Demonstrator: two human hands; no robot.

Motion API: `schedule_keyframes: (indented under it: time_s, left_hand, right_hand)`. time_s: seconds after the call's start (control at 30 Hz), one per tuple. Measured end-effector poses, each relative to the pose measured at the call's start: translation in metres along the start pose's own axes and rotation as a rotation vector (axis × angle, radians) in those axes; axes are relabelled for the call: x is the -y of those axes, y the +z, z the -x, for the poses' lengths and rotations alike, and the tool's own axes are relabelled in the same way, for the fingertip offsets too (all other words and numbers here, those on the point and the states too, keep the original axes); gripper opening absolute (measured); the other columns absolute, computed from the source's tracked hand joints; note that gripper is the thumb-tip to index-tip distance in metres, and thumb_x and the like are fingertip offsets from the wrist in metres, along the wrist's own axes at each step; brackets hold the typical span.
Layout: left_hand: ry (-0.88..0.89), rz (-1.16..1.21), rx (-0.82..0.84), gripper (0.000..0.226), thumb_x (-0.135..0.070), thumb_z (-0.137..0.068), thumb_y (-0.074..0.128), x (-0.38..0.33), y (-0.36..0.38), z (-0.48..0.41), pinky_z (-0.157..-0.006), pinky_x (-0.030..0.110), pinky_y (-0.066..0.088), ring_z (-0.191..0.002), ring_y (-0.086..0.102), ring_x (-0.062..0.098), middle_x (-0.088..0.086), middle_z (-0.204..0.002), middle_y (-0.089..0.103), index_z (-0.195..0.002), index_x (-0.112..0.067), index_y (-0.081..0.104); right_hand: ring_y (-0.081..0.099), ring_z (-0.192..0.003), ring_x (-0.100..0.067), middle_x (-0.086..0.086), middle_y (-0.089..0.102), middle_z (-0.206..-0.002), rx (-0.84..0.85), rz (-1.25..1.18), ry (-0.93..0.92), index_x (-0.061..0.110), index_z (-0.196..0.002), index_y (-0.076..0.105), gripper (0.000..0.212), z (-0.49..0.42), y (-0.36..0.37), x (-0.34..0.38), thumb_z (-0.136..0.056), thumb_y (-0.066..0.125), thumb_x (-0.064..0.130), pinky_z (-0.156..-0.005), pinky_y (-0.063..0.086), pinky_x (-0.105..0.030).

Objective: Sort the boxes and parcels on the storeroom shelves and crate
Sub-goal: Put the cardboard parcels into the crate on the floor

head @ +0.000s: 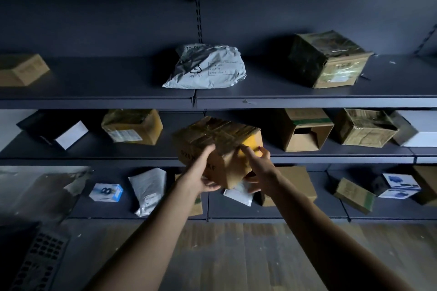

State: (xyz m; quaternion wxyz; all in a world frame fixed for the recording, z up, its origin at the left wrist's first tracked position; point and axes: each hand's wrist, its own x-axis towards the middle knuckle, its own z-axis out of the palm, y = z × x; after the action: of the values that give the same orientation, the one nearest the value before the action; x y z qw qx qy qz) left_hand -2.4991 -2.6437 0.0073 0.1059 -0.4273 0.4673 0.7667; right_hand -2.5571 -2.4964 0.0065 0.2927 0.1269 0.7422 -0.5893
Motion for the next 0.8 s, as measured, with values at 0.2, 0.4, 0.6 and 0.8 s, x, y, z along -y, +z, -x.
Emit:
schedule_keyframes:
  time_s: [0.2,0.4,0.6,0.8]
  left_hand:
    - [0.003,0.068,-0.013,0.063,-0.064,-0.078,0.063,-0.014,-0.025,-0.002,-0.089,0.046,0.048,-0.106,0.055,0.033,0.017,-0.102,0.057,-0.1,-0.006,0.053]
    - [0.142,-0.013,-0.035,0.07,-0.056,-0.078,0.07,-0.004,-0.005,0.005,-0.078,0.043,0.053,-0.105,0.056,0.03,0.013,-0.113,0.058,-0.126,-0.013,0.044]
    - [0.167,-0.171,-0.021,0.095,-0.071,-0.074,0.062,-0.002,-0.012,0.01,-0.093,0.047,0.052,-0.121,0.052,0.032,0.013,-0.145,0.042,-0.146,-0.018,0.032]
    - [0.162,-0.108,-0.165,0.102,-0.083,-0.063,0.057,-0.034,-0.07,-0.011,-0.096,0.055,0.044,-0.126,0.045,0.034,0.012,-0.143,0.045,-0.143,-0.021,0.038]
  right_hand:
    - [0.053,-0.114,-0.051,-0.021,0.03,-0.151,0.11,-0.086,0.0,0.027,-0.143,0.024,0.07,0.019,-0.005,0.011,-0.089,0.051,0.063,-0.07,0.054,-0.057]
    - [0.059,-0.108,-0.045,-0.023,0.04,-0.145,0.061,-0.09,-0.009,0.036,-0.15,0.001,0.095,0.027,0.034,0.006,-0.082,0.059,0.066,-0.073,0.055,-0.061]
    - [0.06,-0.099,-0.038,-0.016,0.053,-0.116,-0.002,-0.1,0.017,0.032,-0.141,0.023,0.071,0.014,0.025,0.004,-0.086,0.062,0.055,-0.07,0.056,-0.049]
    - [0.058,-0.097,-0.035,-0.017,0.057,-0.109,0.117,-0.008,-0.052,0.022,-0.12,0.046,0.04,0.014,-0.022,0.011,-0.093,0.052,0.051,-0.067,0.049,-0.041]
